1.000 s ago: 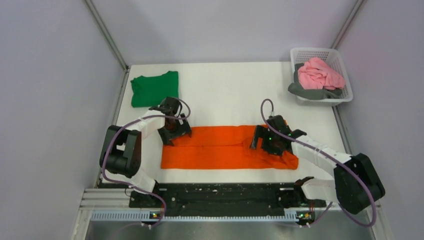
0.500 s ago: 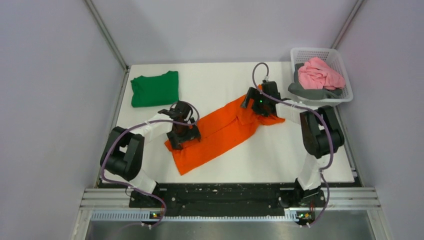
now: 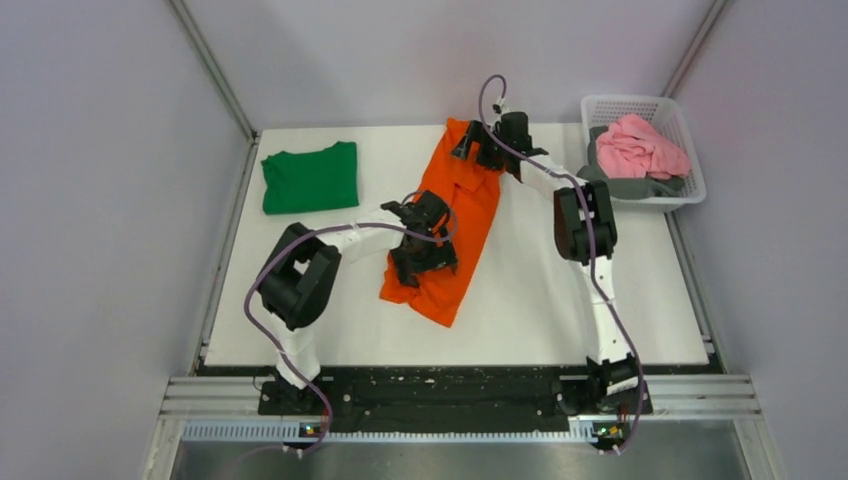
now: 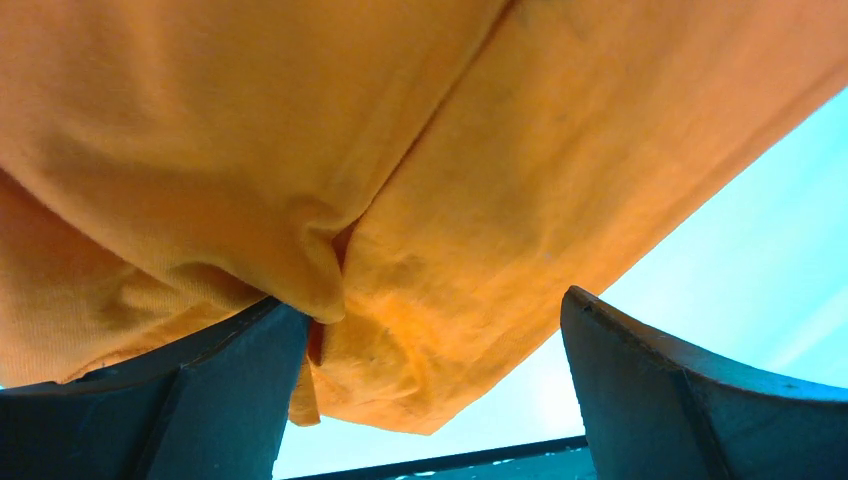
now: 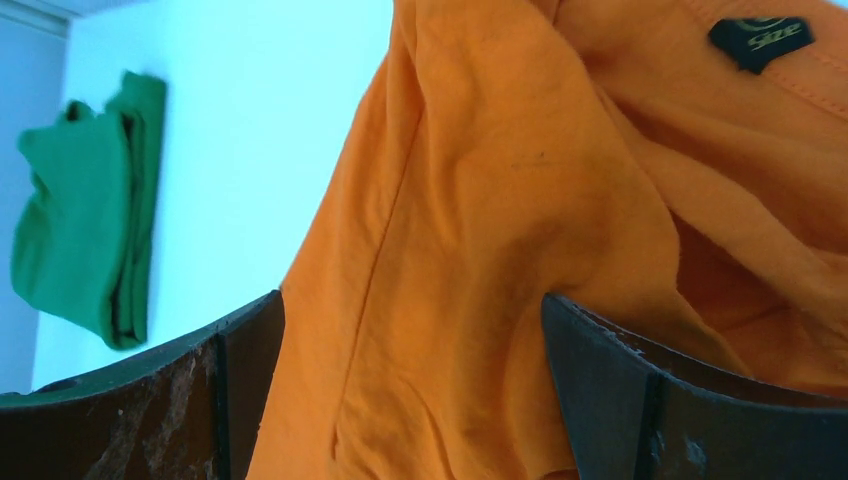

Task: Fold and stack the t-shirts
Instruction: Rotate the tshirt 90 degrees, then grab the bottom of the folded rectangular tshirt with both arms

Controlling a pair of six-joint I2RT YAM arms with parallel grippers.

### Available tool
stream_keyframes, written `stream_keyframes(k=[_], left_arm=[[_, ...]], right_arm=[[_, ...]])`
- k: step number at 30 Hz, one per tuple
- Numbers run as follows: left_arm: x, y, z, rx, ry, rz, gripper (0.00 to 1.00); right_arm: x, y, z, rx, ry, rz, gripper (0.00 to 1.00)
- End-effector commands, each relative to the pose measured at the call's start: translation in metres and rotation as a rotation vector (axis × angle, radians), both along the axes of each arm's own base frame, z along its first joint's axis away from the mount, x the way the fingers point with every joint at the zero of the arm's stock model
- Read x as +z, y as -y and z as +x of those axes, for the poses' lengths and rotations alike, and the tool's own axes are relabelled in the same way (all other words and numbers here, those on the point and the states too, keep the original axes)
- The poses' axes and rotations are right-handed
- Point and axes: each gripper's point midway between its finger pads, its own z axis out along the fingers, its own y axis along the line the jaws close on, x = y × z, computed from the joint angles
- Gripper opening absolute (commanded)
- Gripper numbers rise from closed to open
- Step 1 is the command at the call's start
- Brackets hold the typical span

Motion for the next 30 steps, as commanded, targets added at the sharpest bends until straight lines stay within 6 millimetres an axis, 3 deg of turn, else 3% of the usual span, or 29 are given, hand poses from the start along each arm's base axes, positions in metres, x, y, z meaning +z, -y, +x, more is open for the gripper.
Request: stream_keyframes(k=[1,5,10,14,17,18,20,22,27,30], left_arm=[[0.0,0.031,-0.002,-0.005,-0.034,-0.033,0.99],[0.004,0.057,-0.005,-0.058,-0.039,-0.089,0.99],[0.013,0.083,-0.011,-0.147,-0.036,-0.15,0.99],[0.026,0.08,-0.02,-0.206,-0.007,-0.125,0.99],[0.046,0.064,-0.023,-0.225,0.06,-0.103,0.99],[0.056,0.058,-0.024,-0.231,0.093,-0.101,0.99],[0.073,0.043,-0.029,-0.241,0.146,-0.086,0.99],[0.086,0.023,-0.037,-0.24,0.183,-0.056,0.99],[0.081,-0.037,-0.056,-0.184,0.184,0.006,0.99],[0.069,-0.054,-0.065,-0.177,0.124,-0.059,0.99]], right_arm=[[-0.041,-0.022,0.011,0.074,-0.044,-0.003,0.99],[-0.025,-0.048,0.035,0.113,0.077,-0.003,0.99],[0.026,-0.051,0.053,0.11,0.239,-0.022,0.99],[0.105,-0.038,0.06,0.069,0.392,-0.087,0.99],[0.173,-0.024,0.048,0.047,0.466,-0.125,0.99],[0.186,-0.018,0.041,0.024,0.456,-0.138,0.99],[0.202,0.001,0.022,-0.058,0.384,-0.165,0.99],[0.203,0.021,-0.008,-0.115,0.297,-0.191,0.99],[0.167,0.044,-0.124,-0.141,0.102,-0.195,0.99],[0.129,0.048,-0.197,-0.132,-0.013,-0.206,0.98]])
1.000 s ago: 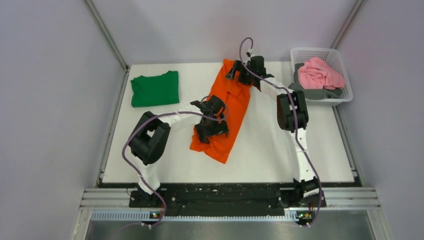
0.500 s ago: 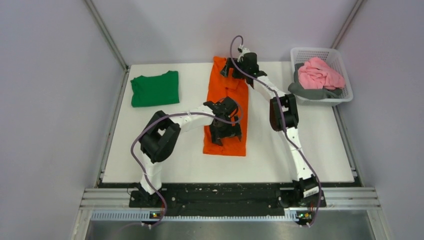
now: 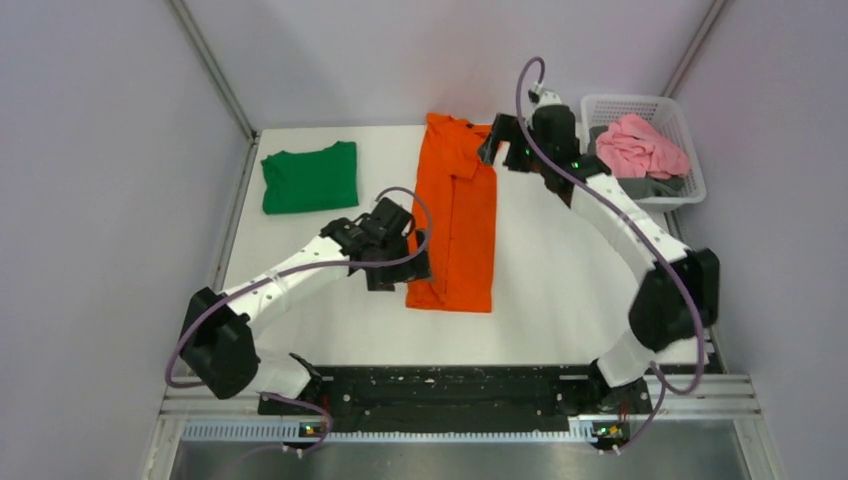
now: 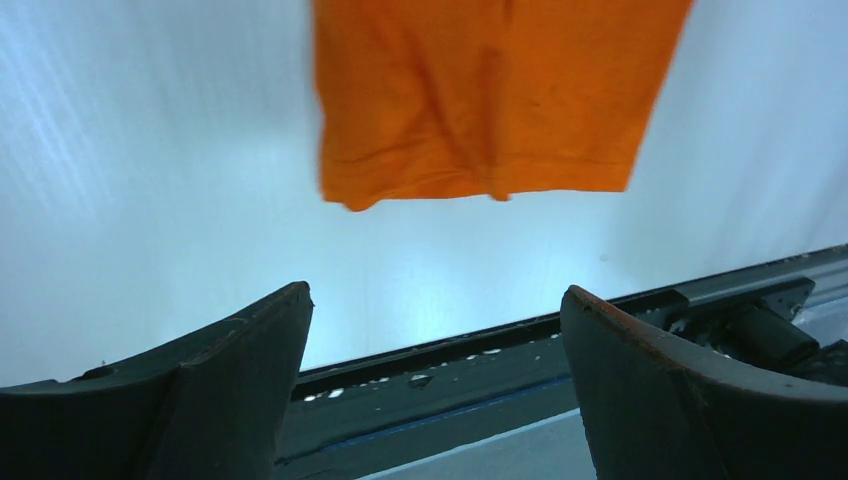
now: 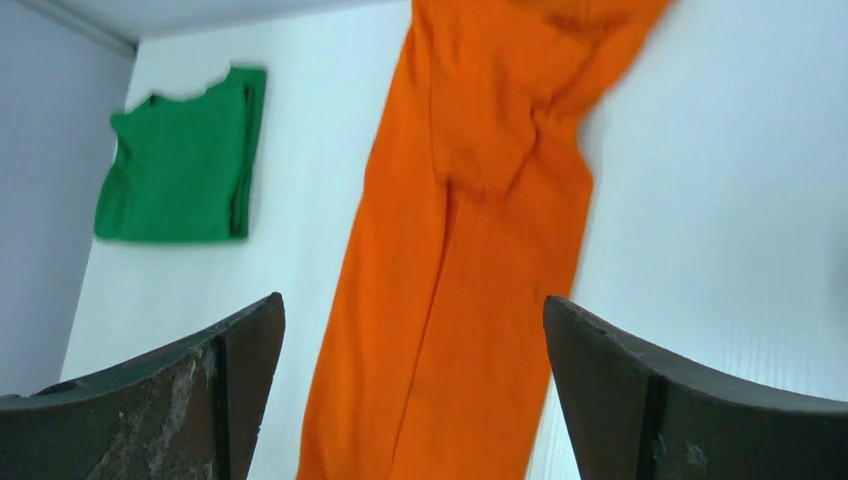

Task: Fold and stack the t-shirts
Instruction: Grab the bottom of the folded rectangular tshirt with both arms

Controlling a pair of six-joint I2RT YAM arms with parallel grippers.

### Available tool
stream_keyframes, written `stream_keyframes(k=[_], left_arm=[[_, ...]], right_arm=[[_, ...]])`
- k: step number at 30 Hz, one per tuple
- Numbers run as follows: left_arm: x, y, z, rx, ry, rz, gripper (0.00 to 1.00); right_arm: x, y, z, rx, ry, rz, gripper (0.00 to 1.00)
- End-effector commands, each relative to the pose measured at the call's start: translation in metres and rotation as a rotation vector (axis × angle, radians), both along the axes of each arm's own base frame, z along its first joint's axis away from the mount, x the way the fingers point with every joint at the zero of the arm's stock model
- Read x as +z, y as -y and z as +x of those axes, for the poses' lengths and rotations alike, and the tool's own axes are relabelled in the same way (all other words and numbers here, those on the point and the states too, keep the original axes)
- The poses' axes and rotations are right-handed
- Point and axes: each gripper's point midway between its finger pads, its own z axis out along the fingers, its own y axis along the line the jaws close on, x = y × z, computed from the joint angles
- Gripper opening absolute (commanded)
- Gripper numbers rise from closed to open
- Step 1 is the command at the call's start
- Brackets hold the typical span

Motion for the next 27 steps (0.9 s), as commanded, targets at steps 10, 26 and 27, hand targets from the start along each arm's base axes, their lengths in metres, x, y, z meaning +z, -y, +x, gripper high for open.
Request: stream_keyframes(k=[10,26,27], left_arm=[[-0.065,-0.013,0.011,0.046,-0.2,-0.005,0.72],[-0.114,-0.025,-0.001,0.089,-0.271,0.074,0.32],[-0.114,-0.027,-0.001,0.092,-0.266,0.082,0.26]], right_arm=[[-0.174,0.008,-0.243,0.046,-0.547,0.023,0.92],[-0.213,-0.016,-0.279,0.139,-0.613,0.113,0.71],[-0.215,-0.019,-0.283,0.15,-0.613,0.107,0.69]])
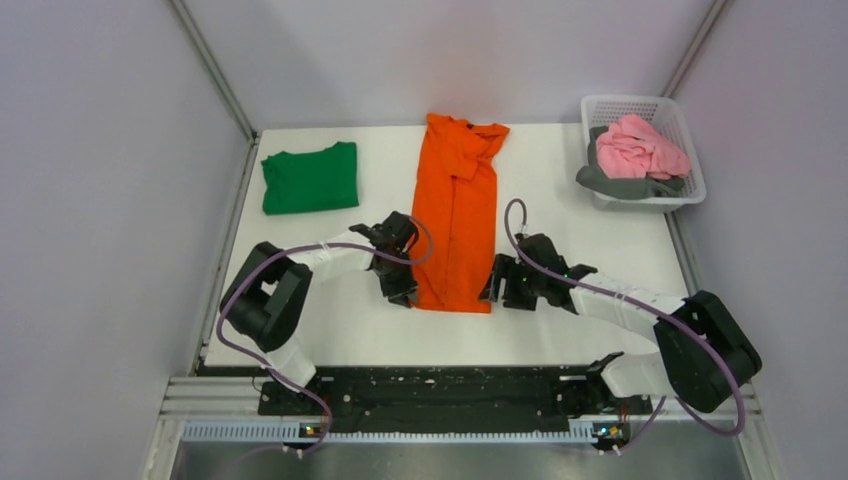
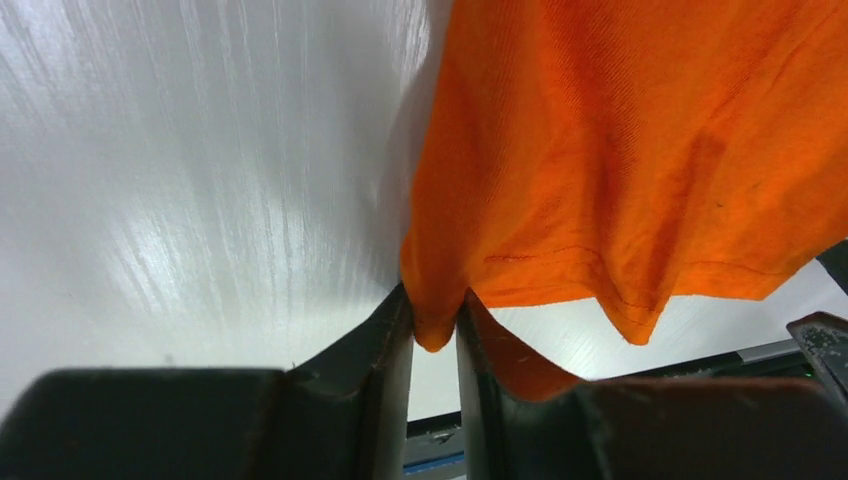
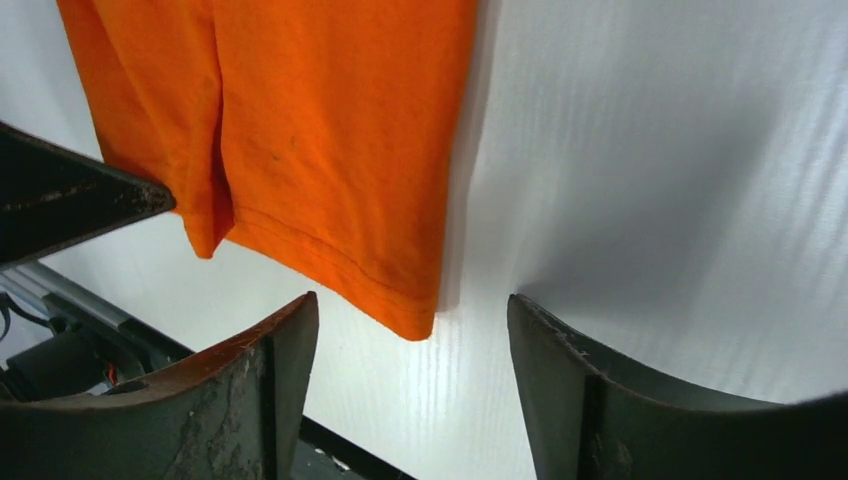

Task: Fold and stack the t-shirts
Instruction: Grab the bottom of the folded rectangular tshirt with both arms

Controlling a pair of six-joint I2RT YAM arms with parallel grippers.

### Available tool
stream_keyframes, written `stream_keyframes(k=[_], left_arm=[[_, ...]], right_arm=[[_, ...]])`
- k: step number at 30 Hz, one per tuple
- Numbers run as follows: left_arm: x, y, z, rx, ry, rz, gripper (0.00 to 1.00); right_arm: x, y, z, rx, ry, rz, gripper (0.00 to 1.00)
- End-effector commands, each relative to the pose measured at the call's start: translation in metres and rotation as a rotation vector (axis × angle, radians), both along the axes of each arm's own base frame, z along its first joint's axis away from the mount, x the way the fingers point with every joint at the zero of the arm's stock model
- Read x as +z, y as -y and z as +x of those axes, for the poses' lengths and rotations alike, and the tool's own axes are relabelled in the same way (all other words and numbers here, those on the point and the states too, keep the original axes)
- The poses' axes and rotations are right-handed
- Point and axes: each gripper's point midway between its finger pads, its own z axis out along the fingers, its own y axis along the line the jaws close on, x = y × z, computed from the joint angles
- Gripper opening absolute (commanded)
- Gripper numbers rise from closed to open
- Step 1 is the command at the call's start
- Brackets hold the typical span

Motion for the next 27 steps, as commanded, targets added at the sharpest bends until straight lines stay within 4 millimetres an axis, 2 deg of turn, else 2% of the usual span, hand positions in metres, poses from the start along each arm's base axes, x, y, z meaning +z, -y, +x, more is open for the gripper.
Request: stream_keyframes(k=[1,3,4,8,11,12,15,18,23,25,27], left_arm=[[-0.006,-0.009,0.002,0.004,0.024,0.05,0.19],[-0.008,-0.014,0.001,0.011,0.032,0.069,0.03],[-0.009,-0.016,0.0,0.013,0.035,0.078,0.0],[-0.011,-0.014,-0.004,0.024,0.04,0.049,0.0],[-0.012,-0.011,-0.009,0.022,0.043,0.025,0.0],[-0.012,-0.01,-0.01,0.02,0.044,0.024,0.0],[-0.012,-0.013,-0.02,0.026,0.04,0.026,0.0],[-0.01,-0.021,-0.038,0.047,0.035,0.032,0.0],[0.007,-0.025,-0.088,-0.007,0.068,-0.008,0.0],[0.014,-0.02,-0.104,-0.032,0.056,-0.061,0.0],[0.026,-0.006,-0.117,-0.075,0.058,-0.141,0.0]], right_arm=[[-0.003,-0.022,-0.01,0.043,-0.001,0.049,0.67],[-0.013,-0.018,-0.016,0.032,-0.028,0.025,0.6],[-0.018,-0.016,-0.018,0.022,-0.04,0.016,0.55],[-0.034,-0.006,-0.024,0.004,-0.05,-0.016,0.45],[-0.04,-0.01,-0.028,0.019,-0.069,0.001,0.35],[-0.041,-0.01,-0.029,0.018,-0.072,0.003,0.29],[-0.045,-0.006,-0.036,0.012,-0.09,-0.005,0.0],[-0.042,0.001,-0.059,0.036,-0.129,0.009,0.0],[-0.022,0.004,-0.125,0.144,-0.227,0.105,0.0],[-0.007,-0.001,-0.141,0.165,-0.232,0.168,0.0],[0.01,-0.007,-0.148,0.17,-0.221,0.249,0.0]])
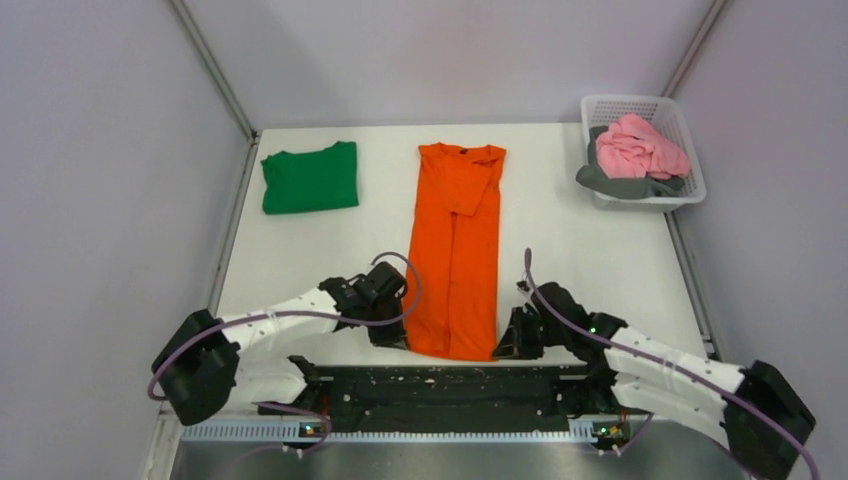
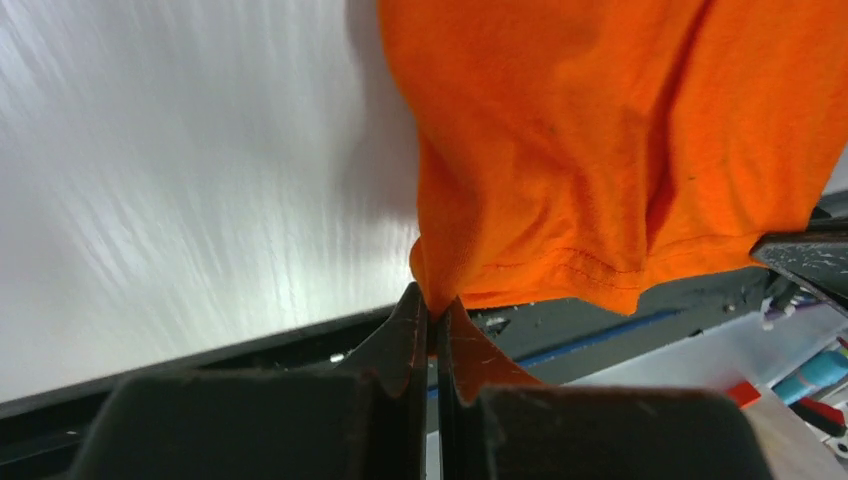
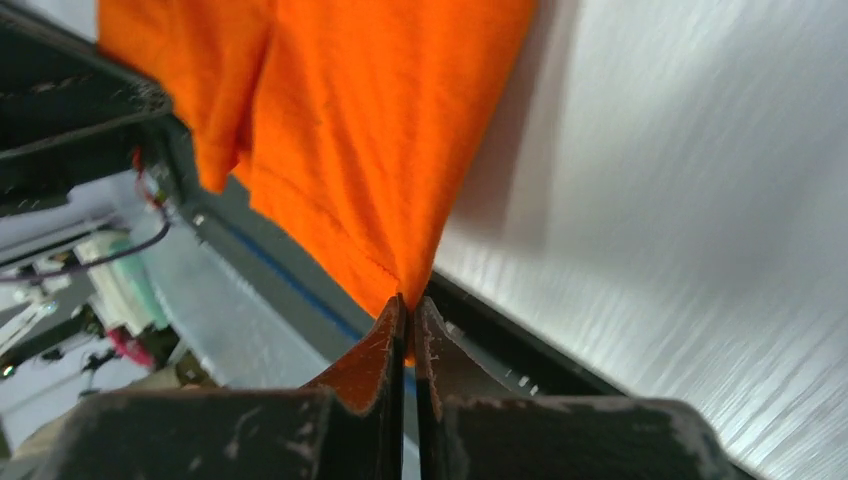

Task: Fold and stack the t-shirts
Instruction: Grab the bottom of the folded rectangular tshirt with both arms, then fold the folded rectangular tshirt in 1/3 of the way

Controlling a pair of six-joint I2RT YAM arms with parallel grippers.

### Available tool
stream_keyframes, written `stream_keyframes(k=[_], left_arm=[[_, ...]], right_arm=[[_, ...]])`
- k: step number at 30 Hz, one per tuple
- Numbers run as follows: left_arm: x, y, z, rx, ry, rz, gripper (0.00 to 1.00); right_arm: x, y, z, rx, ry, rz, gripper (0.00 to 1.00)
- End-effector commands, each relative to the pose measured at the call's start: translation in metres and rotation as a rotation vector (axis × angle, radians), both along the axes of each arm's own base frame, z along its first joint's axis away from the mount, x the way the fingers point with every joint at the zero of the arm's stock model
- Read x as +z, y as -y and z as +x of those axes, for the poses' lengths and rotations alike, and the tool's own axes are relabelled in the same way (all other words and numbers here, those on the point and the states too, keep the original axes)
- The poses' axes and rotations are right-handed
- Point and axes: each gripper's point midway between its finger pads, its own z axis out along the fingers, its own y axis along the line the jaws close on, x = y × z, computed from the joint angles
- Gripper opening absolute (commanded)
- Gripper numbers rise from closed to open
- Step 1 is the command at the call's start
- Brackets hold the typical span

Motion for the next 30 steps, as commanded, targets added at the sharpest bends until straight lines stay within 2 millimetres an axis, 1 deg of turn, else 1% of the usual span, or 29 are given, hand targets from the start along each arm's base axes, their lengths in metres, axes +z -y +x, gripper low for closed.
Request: stream_keyframes(k=[1,4,6,7,9,11,12,14,16,18,20,22,25,28,30], left_arm=[[0.022,0.014,-0.022,-0.034,0.001,-0.107,0.0],[0.04,0.024,-0.018,-0.065,0.052,-0.161,0.0],[0.05,0.028,-0.012,-0.082,0.086,-0.175,0.0],[0.055,0.03,-0.008,-0.089,0.103,-0.172,0.0],[0.063,0.03,0.006,-0.087,0.159,-0.141,0.0],[0.067,0.026,0.025,-0.049,0.224,-0.074,0.0],[0.076,0.028,0.039,-0.033,0.27,-0.057,0.0],[0.085,0.032,0.063,-0.001,0.346,-0.025,0.0],[0.092,0.041,0.085,0.023,0.398,-0.04,0.0],[0.092,0.045,0.106,0.049,0.427,-0.022,0.0],[0.093,0.039,0.13,0.085,0.466,0.031,0.0],[0.095,0.038,0.151,0.087,0.474,0.048,0.0],[0.105,0.039,0.178,0.088,0.501,0.048,0.0],[0.104,0.036,0.2,0.084,0.501,0.058,0.0],[0.101,0.033,0.212,0.079,0.489,0.068,0.0]], right_arm=[[0.028,-0.003,-0.033,0.013,-0.085,0.115,0.0],[0.047,-0.009,-0.028,0.01,-0.043,0.174,0.0],[0.054,-0.012,-0.023,0.021,-0.012,0.173,0.0],[0.058,-0.013,-0.018,0.027,0.012,0.164,0.0],[0.063,-0.014,-0.004,0.024,0.079,0.126,0.0],[0.066,-0.013,0.013,0.005,0.145,0.073,0.0],[0.066,-0.013,0.022,-0.007,0.165,0.051,0.0],[0.067,-0.013,0.038,-0.031,0.193,0.02,0.0],[0.074,-0.017,0.056,-0.052,0.233,0.033,0.0],[0.078,-0.017,0.071,-0.073,0.264,0.037,0.0],[0.083,-0.015,0.087,-0.095,0.31,0.028,0.0],[0.088,-0.012,0.106,-0.132,0.368,0.001,0.0],[0.101,-0.011,0.135,-0.178,0.462,-0.033,0.0],[0.112,-0.007,0.163,-0.222,0.544,-0.078,0.0],[0.116,0.001,0.181,-0.263,0.599,-0.133,0.0]])
